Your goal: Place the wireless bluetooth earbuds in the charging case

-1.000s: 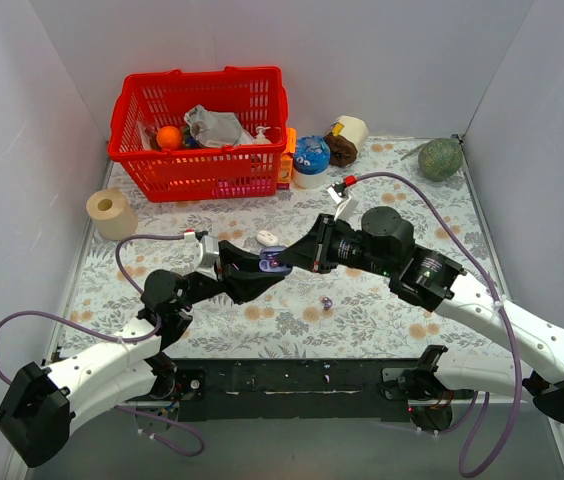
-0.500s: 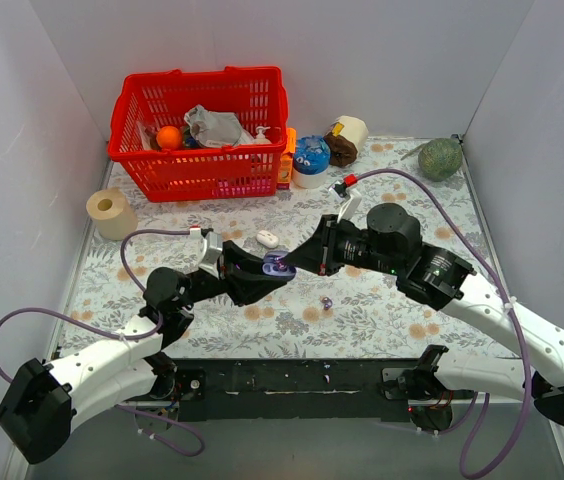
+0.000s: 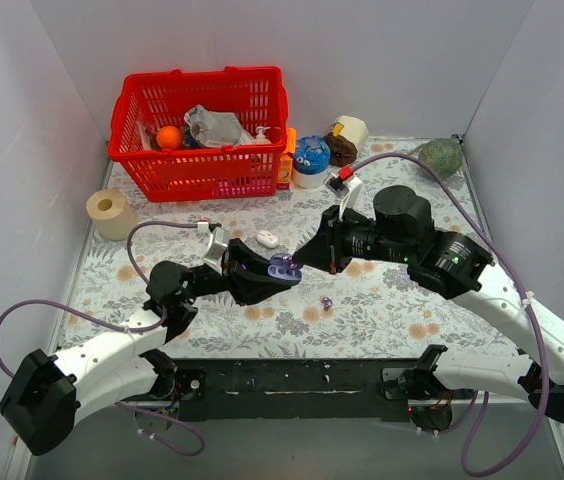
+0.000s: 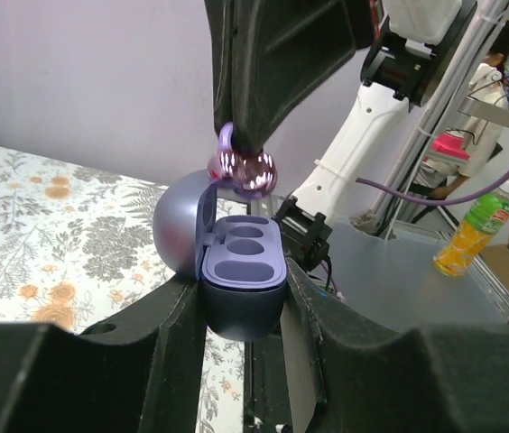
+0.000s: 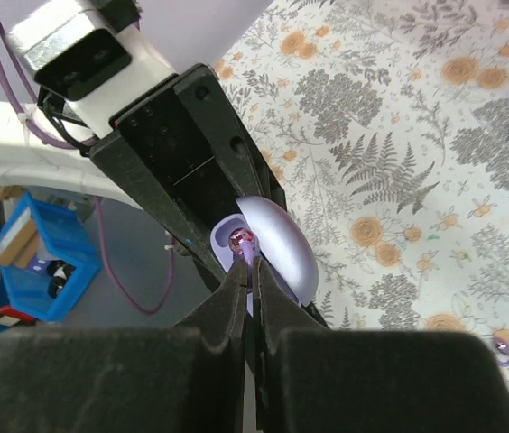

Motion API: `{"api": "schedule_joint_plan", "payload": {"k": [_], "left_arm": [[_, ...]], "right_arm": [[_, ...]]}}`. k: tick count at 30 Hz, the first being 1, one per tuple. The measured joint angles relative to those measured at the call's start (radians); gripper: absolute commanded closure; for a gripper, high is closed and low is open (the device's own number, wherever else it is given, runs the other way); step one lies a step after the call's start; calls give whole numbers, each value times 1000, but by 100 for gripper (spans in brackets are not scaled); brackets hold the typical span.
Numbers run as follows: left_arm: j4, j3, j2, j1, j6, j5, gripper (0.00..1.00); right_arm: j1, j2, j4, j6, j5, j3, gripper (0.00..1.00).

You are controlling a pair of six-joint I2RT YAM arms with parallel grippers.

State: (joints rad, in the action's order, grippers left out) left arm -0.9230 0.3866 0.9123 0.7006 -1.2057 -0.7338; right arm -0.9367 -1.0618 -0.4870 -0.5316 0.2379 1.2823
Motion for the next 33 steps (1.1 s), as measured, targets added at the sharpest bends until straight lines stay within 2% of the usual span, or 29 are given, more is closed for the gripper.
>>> {"api": "schedule_joint_plan", "payload": {"k": [12,17,22,33], "left_arm": [[-137,47,158,-12,-140,-191,100],[-192,74,201,-26,-201,-243,100],[-225,92,220,-30,-224,-262,100],[-238,93,223,-31,-233,-288,100]], "right_arm": [[-3,-34,-225,287,58,183,99],[-53,-65,-329,382,66,240,99],[-92,-63,-378,412,41,238,99],[-103,-44,-367,413,-4,193,99]]}}
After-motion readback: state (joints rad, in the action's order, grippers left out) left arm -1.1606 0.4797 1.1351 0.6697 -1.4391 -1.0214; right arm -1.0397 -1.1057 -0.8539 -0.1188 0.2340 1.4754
